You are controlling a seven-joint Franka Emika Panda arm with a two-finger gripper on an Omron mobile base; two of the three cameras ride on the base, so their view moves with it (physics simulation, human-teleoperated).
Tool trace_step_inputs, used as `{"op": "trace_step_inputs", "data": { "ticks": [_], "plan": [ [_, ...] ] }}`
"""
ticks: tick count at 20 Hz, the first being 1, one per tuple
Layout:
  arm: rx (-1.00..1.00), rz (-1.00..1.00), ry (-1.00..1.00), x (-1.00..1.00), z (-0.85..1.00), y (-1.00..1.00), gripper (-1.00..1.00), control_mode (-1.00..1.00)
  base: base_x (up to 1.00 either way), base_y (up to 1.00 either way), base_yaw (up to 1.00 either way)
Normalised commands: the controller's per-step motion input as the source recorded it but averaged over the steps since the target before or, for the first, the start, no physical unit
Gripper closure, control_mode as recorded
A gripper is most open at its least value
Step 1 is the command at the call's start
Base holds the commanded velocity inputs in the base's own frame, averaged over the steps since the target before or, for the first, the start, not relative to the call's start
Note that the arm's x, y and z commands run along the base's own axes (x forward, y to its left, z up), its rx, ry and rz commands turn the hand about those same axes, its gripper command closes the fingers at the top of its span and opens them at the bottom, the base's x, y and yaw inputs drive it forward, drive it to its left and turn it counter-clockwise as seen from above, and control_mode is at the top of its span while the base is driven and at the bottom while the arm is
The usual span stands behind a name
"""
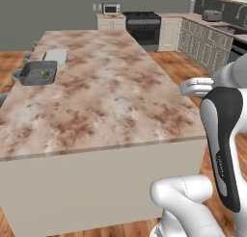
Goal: Place the cold items (lemon and broccoli) from the fridge in one tupperware on the dining counter. Place the warm items (kebab skewer and hot dog) in the stove area in another tupperware.
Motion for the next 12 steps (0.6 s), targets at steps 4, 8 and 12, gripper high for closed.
{"op": "trace_step_inputs", "data": {
  "ticks": [4, 8, 12],
  "plan": [
    [0.00, 0.00, 0.00, 0.00, 0.00, 0.00, 1.00, 1.00, -0.04, 1.00, -0.25],
    [0.00, 0.00, 0.00, 0.00, 0.00, 0.00, 1.00, 1.00, -0.11, 1.00, -0.25],
    [0.00, 0.00, 0.00, 0.00, 0.00, 0.00, 1.00, 1.00, -0.07, 1.00, -0.28]
  ]
}}
